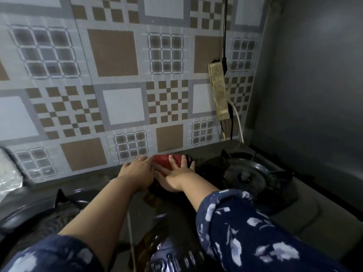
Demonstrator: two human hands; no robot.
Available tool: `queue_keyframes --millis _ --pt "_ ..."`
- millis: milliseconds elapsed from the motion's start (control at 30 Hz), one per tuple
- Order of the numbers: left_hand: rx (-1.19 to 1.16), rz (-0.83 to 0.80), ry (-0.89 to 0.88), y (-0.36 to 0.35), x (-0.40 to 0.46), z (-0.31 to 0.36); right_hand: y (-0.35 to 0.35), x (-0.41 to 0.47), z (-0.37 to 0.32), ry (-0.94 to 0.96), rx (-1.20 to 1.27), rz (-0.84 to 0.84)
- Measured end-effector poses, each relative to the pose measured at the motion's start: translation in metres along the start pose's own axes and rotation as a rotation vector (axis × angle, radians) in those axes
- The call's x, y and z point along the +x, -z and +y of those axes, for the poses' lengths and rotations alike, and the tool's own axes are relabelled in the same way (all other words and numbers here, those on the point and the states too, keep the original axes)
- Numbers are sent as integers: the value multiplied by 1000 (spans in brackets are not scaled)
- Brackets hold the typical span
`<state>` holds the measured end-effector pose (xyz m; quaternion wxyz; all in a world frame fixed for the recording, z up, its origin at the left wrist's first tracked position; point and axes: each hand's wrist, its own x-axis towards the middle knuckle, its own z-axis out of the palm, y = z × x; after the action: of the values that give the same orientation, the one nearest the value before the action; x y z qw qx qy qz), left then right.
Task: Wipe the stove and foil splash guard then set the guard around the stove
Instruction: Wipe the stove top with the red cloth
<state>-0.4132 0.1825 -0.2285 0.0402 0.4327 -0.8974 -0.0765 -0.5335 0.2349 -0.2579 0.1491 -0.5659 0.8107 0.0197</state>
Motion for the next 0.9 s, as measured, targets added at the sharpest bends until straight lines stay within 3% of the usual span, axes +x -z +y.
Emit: queue_keyframes --millis 433,900 --pt "-1 -34 32 14 -100 -16 -50 -161 -17 127 -51 83" --pt "-28 43 37 7 -233 -23 -82 -233 -81 19 -8 125"
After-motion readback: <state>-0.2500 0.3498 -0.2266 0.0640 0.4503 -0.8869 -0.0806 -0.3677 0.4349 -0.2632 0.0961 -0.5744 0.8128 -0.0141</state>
